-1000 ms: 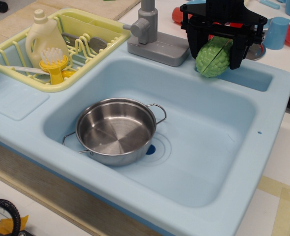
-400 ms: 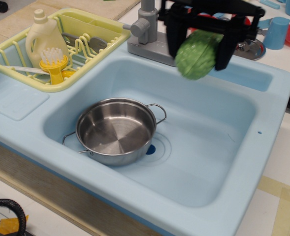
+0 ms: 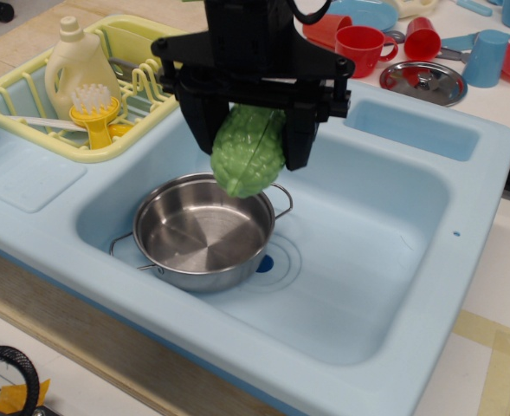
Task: Put green squash into pot or pan
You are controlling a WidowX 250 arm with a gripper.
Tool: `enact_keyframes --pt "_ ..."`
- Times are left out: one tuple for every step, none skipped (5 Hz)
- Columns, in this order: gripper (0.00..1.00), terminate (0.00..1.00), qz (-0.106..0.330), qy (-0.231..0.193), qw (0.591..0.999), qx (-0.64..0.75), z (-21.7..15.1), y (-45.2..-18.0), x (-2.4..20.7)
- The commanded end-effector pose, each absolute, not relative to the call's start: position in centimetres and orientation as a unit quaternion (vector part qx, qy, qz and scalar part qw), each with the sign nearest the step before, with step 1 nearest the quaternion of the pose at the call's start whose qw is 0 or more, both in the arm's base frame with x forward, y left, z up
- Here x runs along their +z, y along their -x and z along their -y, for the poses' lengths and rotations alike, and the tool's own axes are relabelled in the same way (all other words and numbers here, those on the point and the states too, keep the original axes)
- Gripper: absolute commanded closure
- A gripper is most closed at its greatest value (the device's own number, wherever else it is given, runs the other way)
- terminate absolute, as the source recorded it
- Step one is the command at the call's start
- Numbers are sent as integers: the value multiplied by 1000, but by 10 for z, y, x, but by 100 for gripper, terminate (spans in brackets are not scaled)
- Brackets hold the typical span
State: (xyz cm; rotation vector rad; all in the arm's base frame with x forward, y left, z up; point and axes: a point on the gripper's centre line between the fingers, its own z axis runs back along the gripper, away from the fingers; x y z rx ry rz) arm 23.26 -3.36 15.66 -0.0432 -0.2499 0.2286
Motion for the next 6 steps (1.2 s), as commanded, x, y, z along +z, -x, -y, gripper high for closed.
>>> enact_keyframes --pt "100 0 132 28 984 114 7 -237 157" --pt "0 0 106 44 988 102 -1 -236 152" --pt "0 0 106 44 988 102 -1 -236 152" --pt "0 0 106 44 988 102 -1 -236 152" --pt "0 0 106 44 988 102 -1 -236 152" --pt "0 100 106 44 988 102 -1 -236 152"
